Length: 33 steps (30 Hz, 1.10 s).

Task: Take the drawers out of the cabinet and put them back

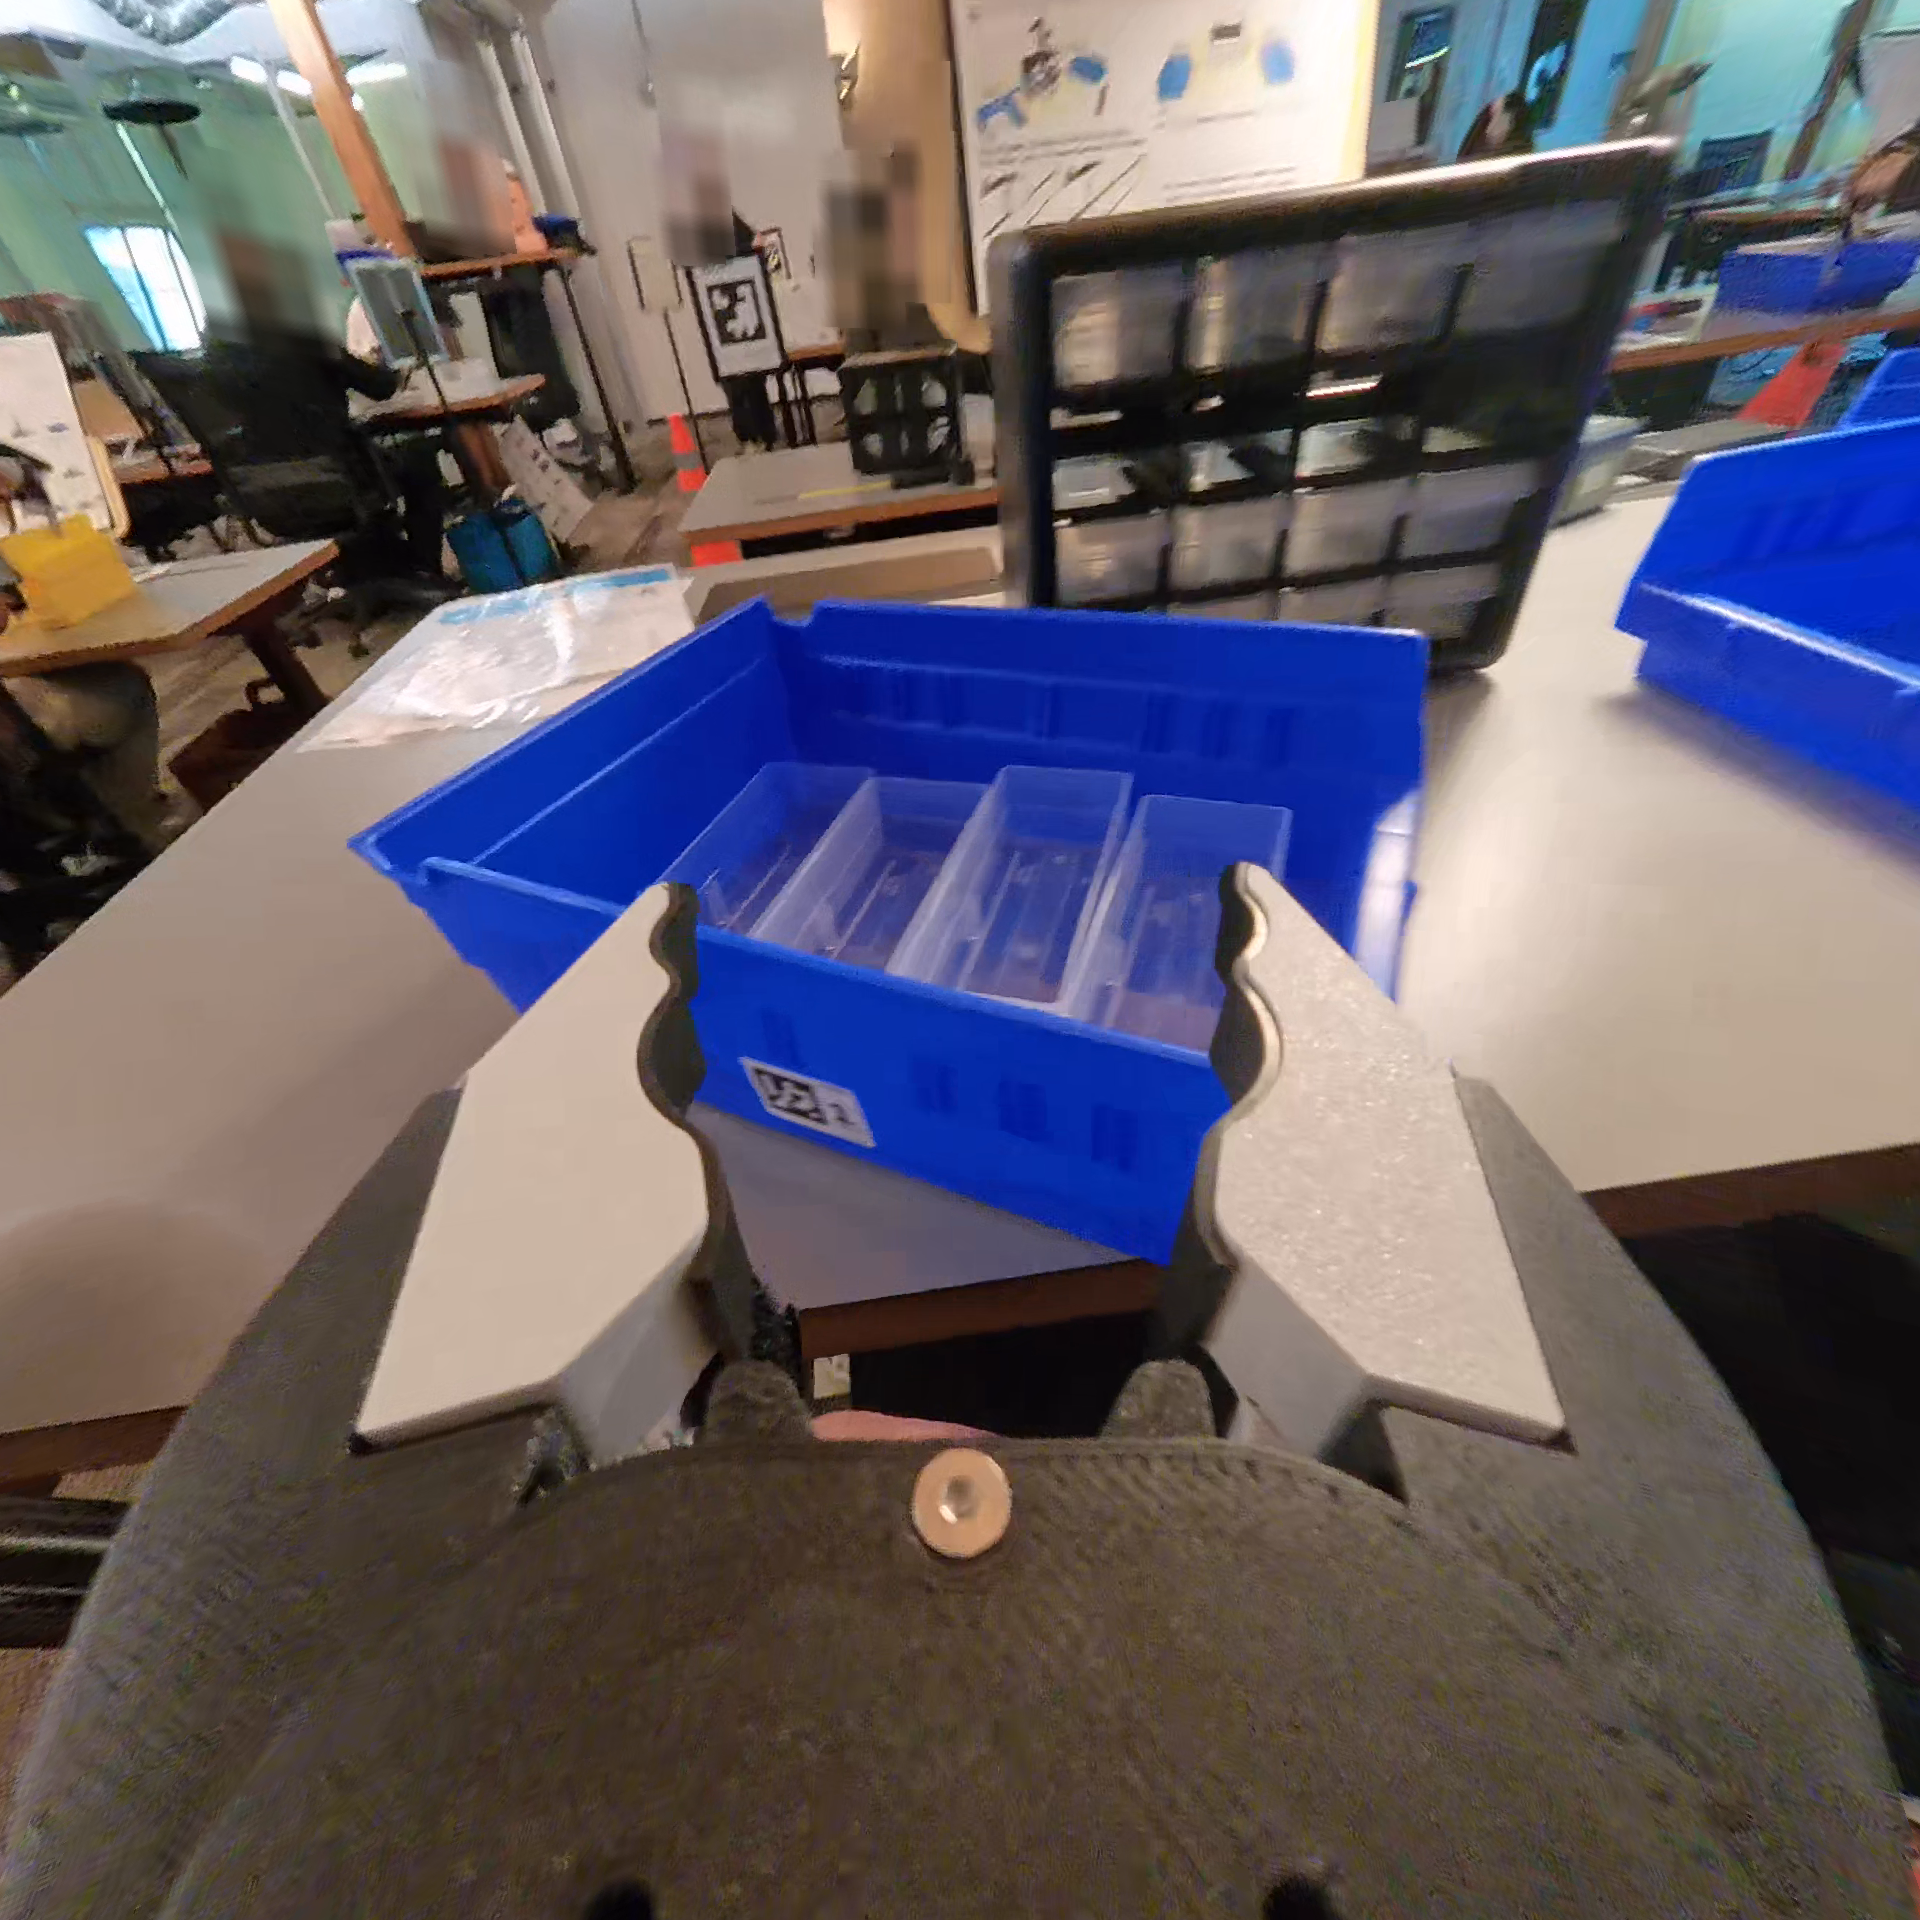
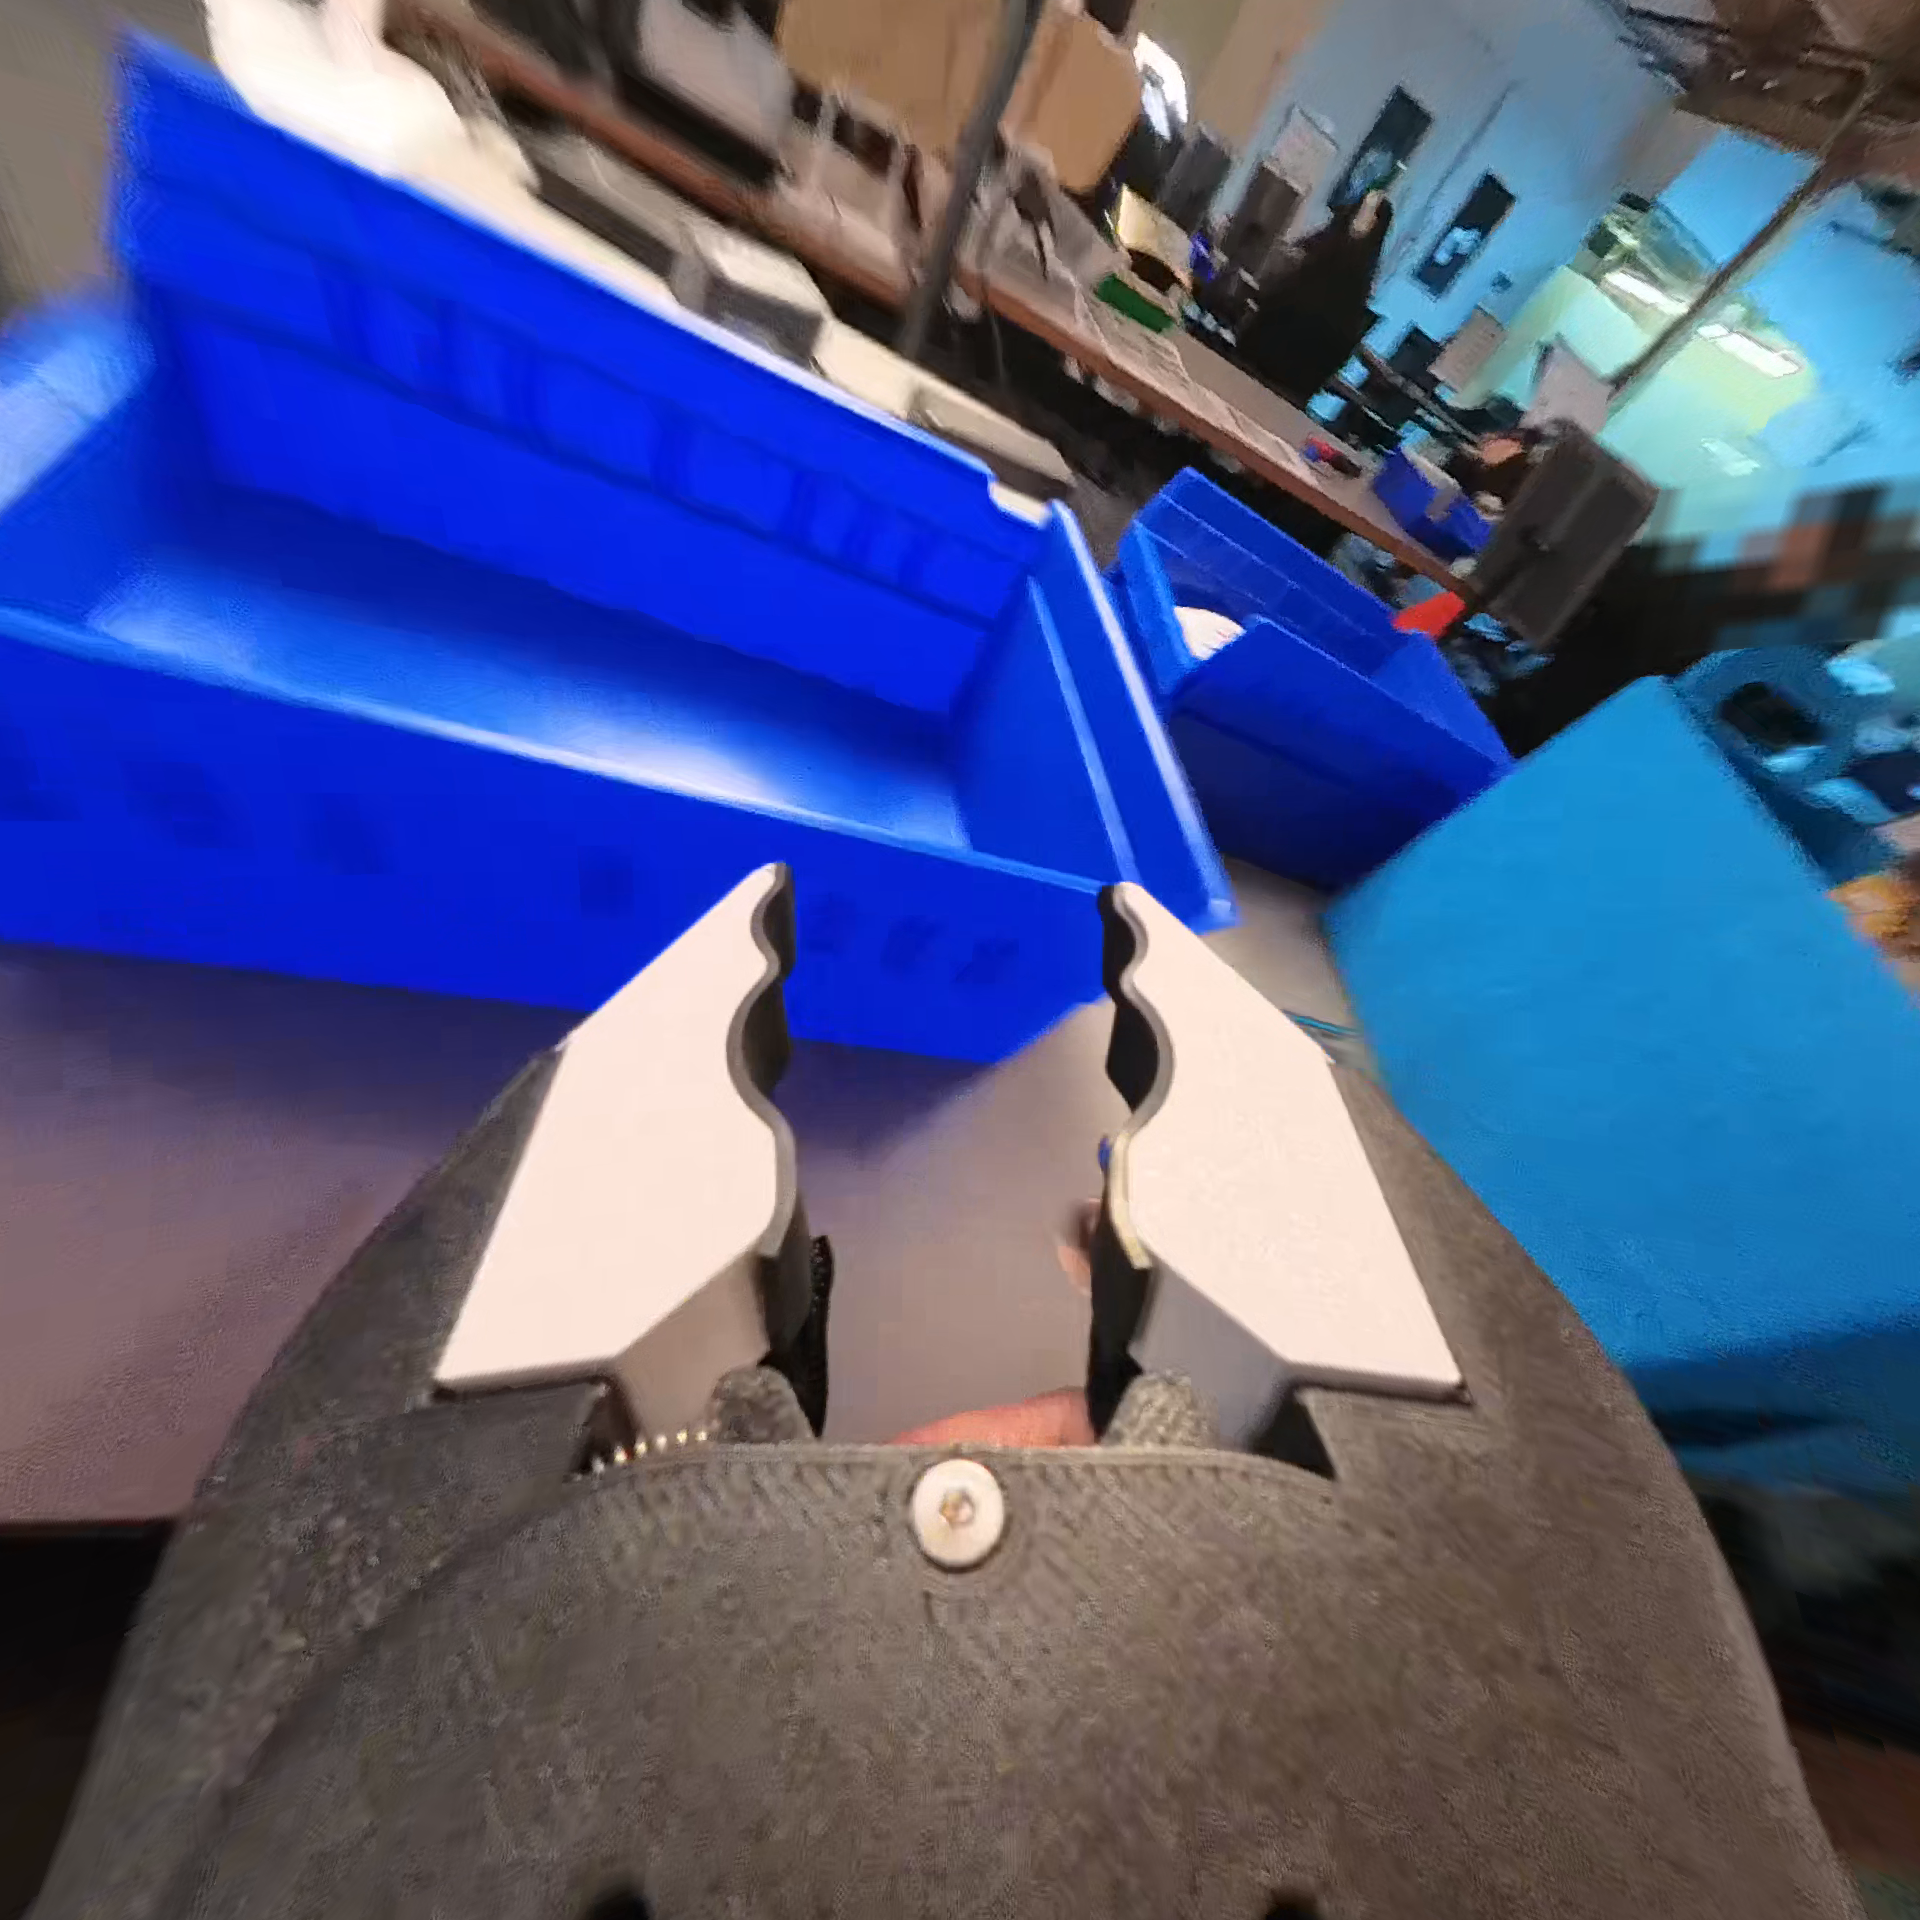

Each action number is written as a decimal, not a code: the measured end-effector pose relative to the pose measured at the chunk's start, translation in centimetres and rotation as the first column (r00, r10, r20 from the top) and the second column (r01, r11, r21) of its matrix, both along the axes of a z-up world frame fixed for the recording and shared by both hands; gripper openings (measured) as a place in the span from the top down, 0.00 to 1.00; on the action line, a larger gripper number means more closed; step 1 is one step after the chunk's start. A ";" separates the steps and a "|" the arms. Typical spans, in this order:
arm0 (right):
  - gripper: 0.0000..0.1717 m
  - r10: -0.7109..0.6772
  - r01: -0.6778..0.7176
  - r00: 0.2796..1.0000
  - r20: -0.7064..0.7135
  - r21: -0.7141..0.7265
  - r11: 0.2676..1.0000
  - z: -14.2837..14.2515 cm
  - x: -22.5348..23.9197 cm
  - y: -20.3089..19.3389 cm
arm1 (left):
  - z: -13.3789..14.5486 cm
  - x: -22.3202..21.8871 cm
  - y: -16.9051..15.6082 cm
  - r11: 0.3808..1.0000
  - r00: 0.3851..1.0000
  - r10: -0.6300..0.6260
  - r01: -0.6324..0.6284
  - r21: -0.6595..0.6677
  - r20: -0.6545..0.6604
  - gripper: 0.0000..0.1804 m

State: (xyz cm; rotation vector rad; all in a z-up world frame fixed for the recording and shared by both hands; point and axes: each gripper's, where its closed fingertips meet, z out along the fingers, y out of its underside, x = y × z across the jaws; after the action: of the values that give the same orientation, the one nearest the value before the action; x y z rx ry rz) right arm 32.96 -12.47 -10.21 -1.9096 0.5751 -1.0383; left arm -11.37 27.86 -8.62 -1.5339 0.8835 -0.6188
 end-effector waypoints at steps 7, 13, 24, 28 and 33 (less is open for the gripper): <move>0.44 0.143 -0.134 0.990 -0.002 0.344 0.929 -0.4 -8.7 10.0 | -2.9 2.8 -2.6 0.992 0.993 0.064 -0.053 0.116 -0.099 0.38; 0.38 0.021 -0.017 1.000 -0.009 0.351 0.936 -1.3 -7.0 12.4 | -4.4 1.6 -0.1 0.982 0.981 0.145 -0.126 0.141 -0.128 0.43; 0.46 -0.140 0.175 0.982 -0.125 0.345 0.922 -3.0 -0.4 2.4 | -4.9 -4.3 8.9 0.955 0.948 0.296 -0.292 0.046 -0.120 0.55; 0.47 -0.184 0.226 0.971 -0.155 0.323 0.919 -3.5 3.5 -0.4 | -5.0 -5.8 12.7 0.933 0.923 0.360 -0.358 0.043 -0.134 0.56; 0.47 -0.163 0.227 0.965 -0.203 0.348 0.909 -3.3 4.4 -0.4 | -4.0 -6.8 14.6 0.918 0.913 0.395 -0.394 0.030 -0.100 0.57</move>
State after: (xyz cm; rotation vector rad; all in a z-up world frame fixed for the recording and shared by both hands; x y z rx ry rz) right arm 37.37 -12.90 -13.46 -1.6350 1.0053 -0.8217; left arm -18.17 42.50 -12.62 -1.6879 0.6230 -0.2406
